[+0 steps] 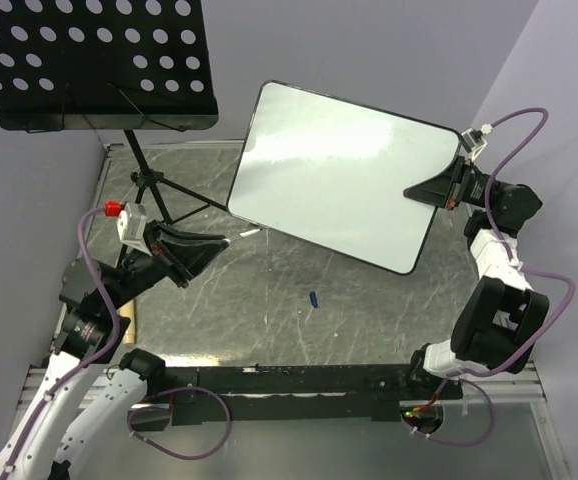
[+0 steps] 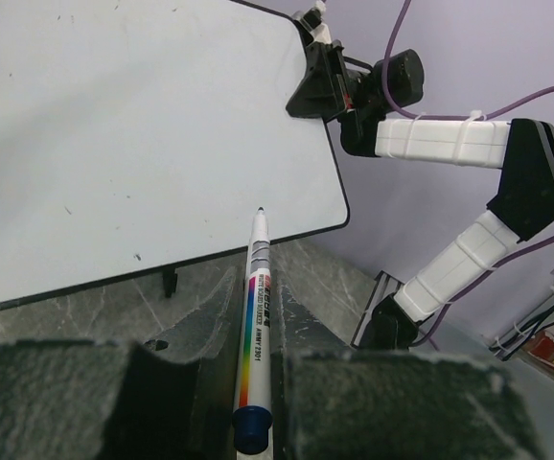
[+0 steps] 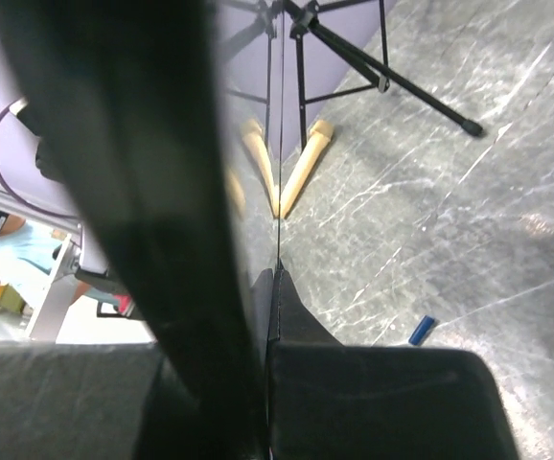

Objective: Write a sentence on the whiteboard
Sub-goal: Put down the whiteboard at the center of the board.

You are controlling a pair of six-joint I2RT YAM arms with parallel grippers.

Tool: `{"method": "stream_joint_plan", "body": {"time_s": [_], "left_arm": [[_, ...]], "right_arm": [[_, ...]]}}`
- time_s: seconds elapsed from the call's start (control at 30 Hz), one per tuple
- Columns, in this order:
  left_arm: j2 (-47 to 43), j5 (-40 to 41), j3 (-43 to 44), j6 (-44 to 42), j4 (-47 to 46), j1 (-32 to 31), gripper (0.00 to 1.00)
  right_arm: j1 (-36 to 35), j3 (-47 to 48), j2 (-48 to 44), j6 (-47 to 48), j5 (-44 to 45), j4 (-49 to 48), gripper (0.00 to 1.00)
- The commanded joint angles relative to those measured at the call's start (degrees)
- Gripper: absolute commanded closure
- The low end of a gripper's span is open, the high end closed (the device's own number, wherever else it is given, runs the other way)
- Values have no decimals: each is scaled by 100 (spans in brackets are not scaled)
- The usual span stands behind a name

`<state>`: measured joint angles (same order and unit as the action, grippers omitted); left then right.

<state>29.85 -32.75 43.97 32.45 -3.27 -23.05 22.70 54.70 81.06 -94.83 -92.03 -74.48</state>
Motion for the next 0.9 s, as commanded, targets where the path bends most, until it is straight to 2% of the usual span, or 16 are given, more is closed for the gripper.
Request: {"method": "stream_joint_plan", "body": {"time_s": [0.0,0.13,0.23,0.3,0.33,0.37,0.4,0.43,0.5,0.53,0.57,0.63,0.7,0.8,0.87], "left_arm": [[56,-56,244,121,98,28,99],[284,-117,279,183,-7,28,99],[355,-109,393,174,107,28,99],[346,-73,411,130,142,28,99],[355,-30,411,122,168,28,99],[373,-21,437,87,186,28,99],[408,-29,455,78,204,28,99],[495,-82,464,95,178,20,99],[574,-91,499,95,151,11,99],[584,-117,499,121,90,20,99],[584,-126,464,130,63,11,99],[531,-83,420,52,80,11,99],[487,-3,420,-54,221,11,99],[330,163,271,-247,274,11,99],[215,304,52,-291,91,11,99]], "right_arm": [[51,515,225,-353,-360,-1957,100],[-213,700,341,-405,-272,-1974,100],[6,630,-71,-292,-27,-1520,100],[59,472,-622,933,62,-609,100],[59,454,-878,1862,375,2033,100],[51,854,-1177,5073,779,4070,100],[-367,1537,-1545,7637,1592,9607,100],[-728,2049,-1584,9577,2731,9732,100],[-723,1545,-1558,8520,2113,8489,100],[-793,1753,-1506,9203,2328,9268,100],[-837,1729,-1479,9410,2330,9389,100],[-715,1422,-1575,9272,2233,9048,100],[-609,1465,-1742,9752,1979,9502,100],[-284,1097,-2067,9501,1250,9337,100],[-239,1043,-2111,9553,1083,10000,100]]}}
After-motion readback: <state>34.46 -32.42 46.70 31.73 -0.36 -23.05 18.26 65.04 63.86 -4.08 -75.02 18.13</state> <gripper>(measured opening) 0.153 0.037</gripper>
